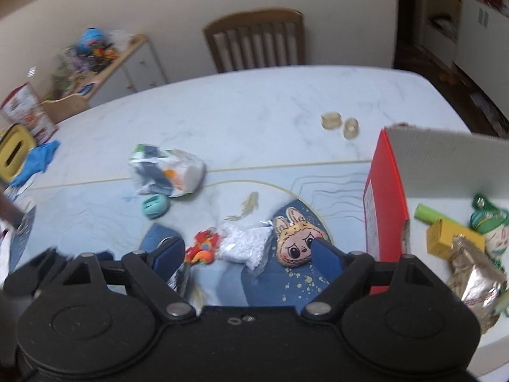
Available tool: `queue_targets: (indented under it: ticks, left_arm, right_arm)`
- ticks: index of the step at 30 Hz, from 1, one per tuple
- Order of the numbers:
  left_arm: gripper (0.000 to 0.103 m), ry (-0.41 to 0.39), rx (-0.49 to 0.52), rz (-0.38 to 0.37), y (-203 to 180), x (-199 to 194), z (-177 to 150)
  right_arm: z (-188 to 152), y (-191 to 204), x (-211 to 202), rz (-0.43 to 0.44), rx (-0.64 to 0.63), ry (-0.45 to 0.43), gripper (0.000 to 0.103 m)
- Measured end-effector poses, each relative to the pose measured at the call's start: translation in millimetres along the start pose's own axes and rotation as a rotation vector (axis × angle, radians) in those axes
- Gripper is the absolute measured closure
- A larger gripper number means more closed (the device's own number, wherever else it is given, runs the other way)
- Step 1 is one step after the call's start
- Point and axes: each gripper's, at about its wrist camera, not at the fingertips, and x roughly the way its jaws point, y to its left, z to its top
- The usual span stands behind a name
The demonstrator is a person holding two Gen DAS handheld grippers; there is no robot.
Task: Organize objects
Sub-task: 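Lift both tools out of the shoebox and move back over the table, then grasp the black bead bag with the left tool while the right tool grasps the cartoon-face plush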
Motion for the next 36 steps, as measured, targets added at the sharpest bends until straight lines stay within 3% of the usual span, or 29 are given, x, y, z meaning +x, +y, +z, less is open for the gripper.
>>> queue_targets:
  ticks: [7,15,19,23,27,29,32,36]
  left_arm:
    - [0.000,-0.001,-0.010,-0.018,4.3,15.0,-3.1]
    - [0.001,0.013,-0.011,0.013,6.6,33.0,-5.1]
    - [0.002,0.015,-0.010,0.021,6.8,38.0,-6.7]
    - [0.016,0.017,0.009,0.013,1.2,39.6,-9.4]
    - [0.022,0.033,0.014,0.016,-1.9,43.5,-12.2]
    - [0.038,0.044,0.013,0.017,-1.7,45.4,-12.4]
    - [0.052,0.048,0.016,0.022,-1.1,45.7,-12.3]
    - [0.060,0.056,0.002,0.020,1.9,43.4,-9.9]
  right_arm:
    - [13.1,-13.4,38.6,-0.107,0.231,0.056,0.022]
    - [15.5,-28.2,65.8,-0.242,0.510,0.083,0.028]
    - [16.5,-35.1,74.5,-0.282,0.564,0.087,0.029]
    - [14.1,-38.1,79.8,-0.298,0.574,0.101,0.037]
    - [13.2,-37.7,83.9,-0.298,0.579,0.114,0.043]
    - [12.9,-37.6,85.4,-0.293,0.577,0.117,0.046]
    - [12.1,-37.5,85.8,-0.290,0.571,0.117,0.049]
    - [12.1,-39.1,82.9,-0.277,0.570,0.117,0.052]
